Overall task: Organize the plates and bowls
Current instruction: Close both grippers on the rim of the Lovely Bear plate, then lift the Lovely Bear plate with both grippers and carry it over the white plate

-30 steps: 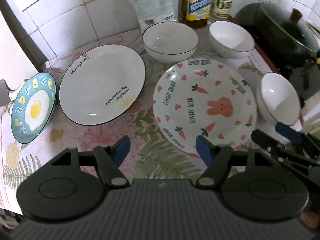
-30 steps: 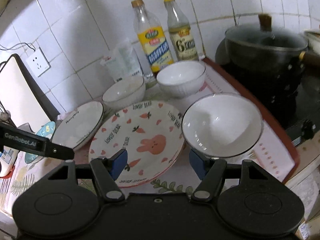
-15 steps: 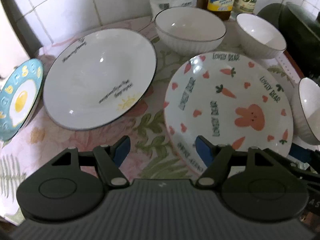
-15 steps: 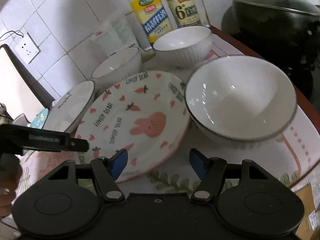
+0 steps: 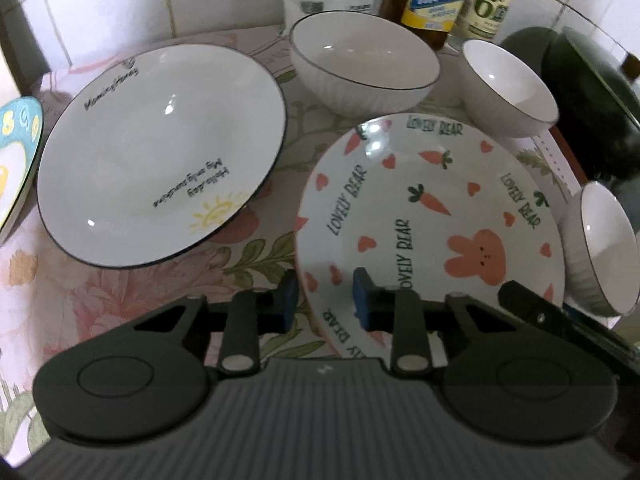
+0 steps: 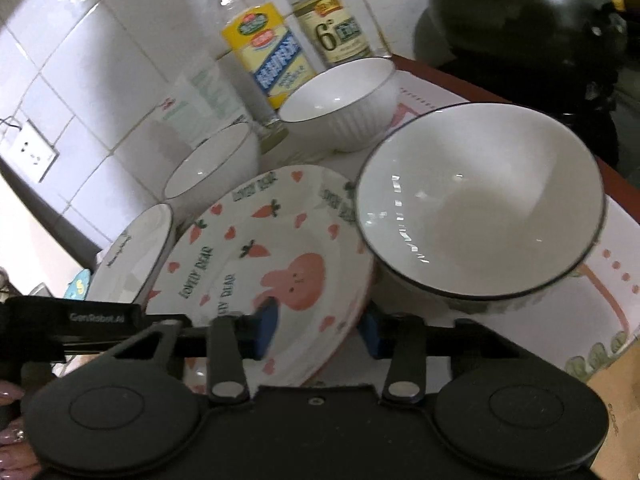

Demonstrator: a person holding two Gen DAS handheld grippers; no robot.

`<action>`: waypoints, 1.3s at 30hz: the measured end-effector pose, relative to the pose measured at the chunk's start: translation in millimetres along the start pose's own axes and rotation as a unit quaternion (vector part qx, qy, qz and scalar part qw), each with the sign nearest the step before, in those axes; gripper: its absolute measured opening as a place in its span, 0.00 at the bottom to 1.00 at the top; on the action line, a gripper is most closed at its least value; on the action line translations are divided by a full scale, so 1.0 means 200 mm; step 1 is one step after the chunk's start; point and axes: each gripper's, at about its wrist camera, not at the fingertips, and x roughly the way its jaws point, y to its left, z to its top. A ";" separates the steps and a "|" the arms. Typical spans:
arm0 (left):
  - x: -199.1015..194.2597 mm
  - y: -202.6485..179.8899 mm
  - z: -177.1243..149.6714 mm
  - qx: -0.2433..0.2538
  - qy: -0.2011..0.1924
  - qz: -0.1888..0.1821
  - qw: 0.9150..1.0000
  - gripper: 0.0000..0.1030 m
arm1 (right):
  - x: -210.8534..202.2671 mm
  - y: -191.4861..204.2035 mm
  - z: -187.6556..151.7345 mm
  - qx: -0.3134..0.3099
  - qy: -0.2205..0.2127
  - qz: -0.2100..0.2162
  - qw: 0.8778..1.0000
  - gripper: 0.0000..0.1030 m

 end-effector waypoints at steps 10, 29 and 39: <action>0.01 0.01 -0.01 -0.021 0.001 -0.008 1.000 0.30 | 0.01 -0.05 0.05 0.001 0.034 0.001 0.999 0.20; -0.22 0.02 -0.11 0.009 0.030 -0.002 0.999 0.30 | -0.14 0.03 0.06 -0.072 0.079 0.040 0.993 0.22; -0.50 0.06 -0.15 -0.009 0.020 0.010 1.000 0.30 | -0.28 0.17 0.11 -0.085 0.080 0.081 0.990 0.22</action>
